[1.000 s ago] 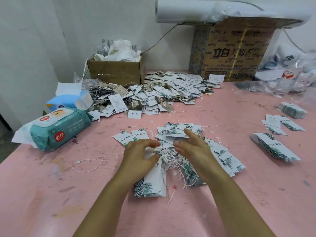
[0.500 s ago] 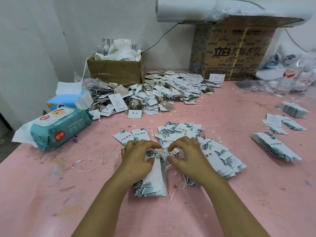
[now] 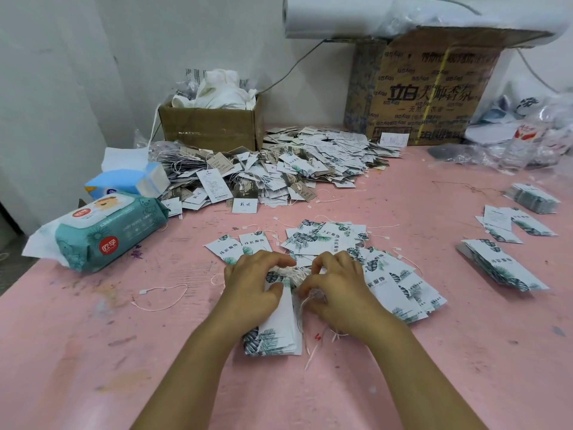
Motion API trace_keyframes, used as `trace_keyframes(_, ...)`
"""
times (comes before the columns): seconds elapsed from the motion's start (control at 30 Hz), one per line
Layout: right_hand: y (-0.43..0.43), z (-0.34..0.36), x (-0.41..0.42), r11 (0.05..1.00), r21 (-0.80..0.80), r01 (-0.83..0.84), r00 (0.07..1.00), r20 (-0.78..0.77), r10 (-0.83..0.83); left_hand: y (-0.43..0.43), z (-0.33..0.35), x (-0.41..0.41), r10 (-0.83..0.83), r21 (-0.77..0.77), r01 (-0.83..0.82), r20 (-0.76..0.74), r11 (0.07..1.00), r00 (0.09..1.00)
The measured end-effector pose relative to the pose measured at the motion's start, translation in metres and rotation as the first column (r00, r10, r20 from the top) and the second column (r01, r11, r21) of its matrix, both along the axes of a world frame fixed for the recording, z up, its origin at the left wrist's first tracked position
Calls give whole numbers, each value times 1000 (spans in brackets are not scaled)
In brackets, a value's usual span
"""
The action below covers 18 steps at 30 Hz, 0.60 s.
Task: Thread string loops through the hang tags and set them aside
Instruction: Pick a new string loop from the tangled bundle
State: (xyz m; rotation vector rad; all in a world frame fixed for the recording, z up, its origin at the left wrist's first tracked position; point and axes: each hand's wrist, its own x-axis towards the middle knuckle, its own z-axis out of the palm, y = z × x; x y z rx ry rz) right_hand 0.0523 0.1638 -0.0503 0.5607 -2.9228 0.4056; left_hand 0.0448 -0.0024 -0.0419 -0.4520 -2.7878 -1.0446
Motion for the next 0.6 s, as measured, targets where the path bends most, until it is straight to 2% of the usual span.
trace_keyframes(0.17, 0, 0, -3, 999, -37, 18, 1000, 24, -17, 2, 2, 1, -12, 24, 12, -14, 1000, 1000)
trace_keyframes(0.3, 0, 2, -4, 972, -237, 11, 999, -27, -18, 2, 3, 1, -14, 24, 15, -19, 1000, 1000)
trace_keyframes(0.47, -1, 9, -1, 834, -550, -47, 996, -87, -1, 2, 1, 0, -3, 14, 4, -36, 1000, 999)
trace_keyframes(0.6, -2, 11, 0, 755, -655, -17, 999, -38, -11, 3, 2, -1, -29, 45, 31, -36, 999, 999)
